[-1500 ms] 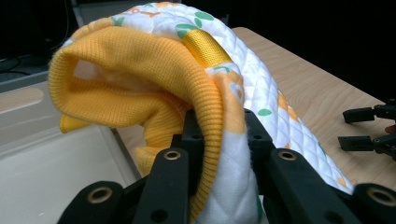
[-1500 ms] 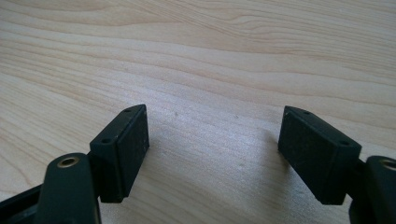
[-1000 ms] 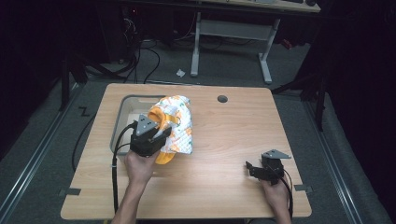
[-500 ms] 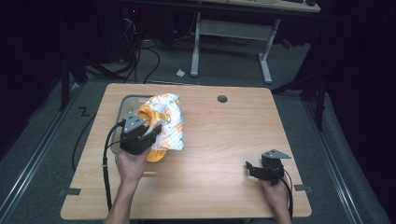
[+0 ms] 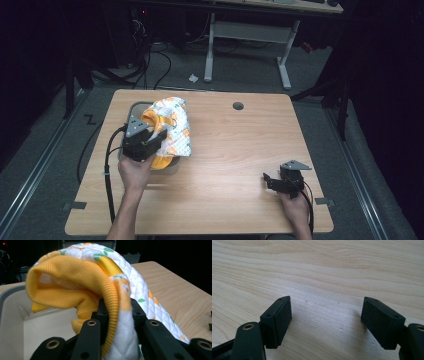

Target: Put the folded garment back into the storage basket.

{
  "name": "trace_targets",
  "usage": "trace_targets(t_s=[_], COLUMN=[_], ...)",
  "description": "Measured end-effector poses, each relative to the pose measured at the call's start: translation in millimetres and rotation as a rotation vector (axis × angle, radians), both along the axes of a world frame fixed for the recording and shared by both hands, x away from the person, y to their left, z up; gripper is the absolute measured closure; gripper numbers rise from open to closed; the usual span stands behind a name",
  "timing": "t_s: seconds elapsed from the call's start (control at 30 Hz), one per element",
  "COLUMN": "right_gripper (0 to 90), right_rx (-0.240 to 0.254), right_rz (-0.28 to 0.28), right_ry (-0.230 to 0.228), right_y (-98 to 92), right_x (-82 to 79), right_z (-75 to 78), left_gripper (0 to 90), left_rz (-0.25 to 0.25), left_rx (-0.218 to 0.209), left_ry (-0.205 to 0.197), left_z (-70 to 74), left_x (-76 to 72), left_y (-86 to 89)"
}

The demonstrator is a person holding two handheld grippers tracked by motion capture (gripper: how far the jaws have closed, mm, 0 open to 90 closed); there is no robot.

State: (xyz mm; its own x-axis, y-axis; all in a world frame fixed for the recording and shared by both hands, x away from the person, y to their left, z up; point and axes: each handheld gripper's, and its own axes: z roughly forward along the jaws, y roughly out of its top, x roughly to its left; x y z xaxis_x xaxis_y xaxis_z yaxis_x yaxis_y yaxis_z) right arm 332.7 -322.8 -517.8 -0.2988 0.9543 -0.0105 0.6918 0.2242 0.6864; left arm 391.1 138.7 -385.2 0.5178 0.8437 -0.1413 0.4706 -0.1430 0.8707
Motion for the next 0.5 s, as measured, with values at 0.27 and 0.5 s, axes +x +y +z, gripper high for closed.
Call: trace_targets(t_s=[0.27, 0.5], right_gripper=[24.6, 24.6], right_rx=[0.000, 0.000], right_rz=[0.000, 0.000], right_ry=[0.000, 0.000], right_y=[0.0, 0.0], right_x=[0.0, 0.0], right_z=[0.0, 0.0], left_gripper=[75.2, 75.2], left_rz=[0.013, 0.021], left_rx=[0.001, 0.025], left_ry=[0.010, 0.023], left_z=[-0.2, -1.4], left_x=[2.2, 7.2], left_y=[10.1, 16.6])
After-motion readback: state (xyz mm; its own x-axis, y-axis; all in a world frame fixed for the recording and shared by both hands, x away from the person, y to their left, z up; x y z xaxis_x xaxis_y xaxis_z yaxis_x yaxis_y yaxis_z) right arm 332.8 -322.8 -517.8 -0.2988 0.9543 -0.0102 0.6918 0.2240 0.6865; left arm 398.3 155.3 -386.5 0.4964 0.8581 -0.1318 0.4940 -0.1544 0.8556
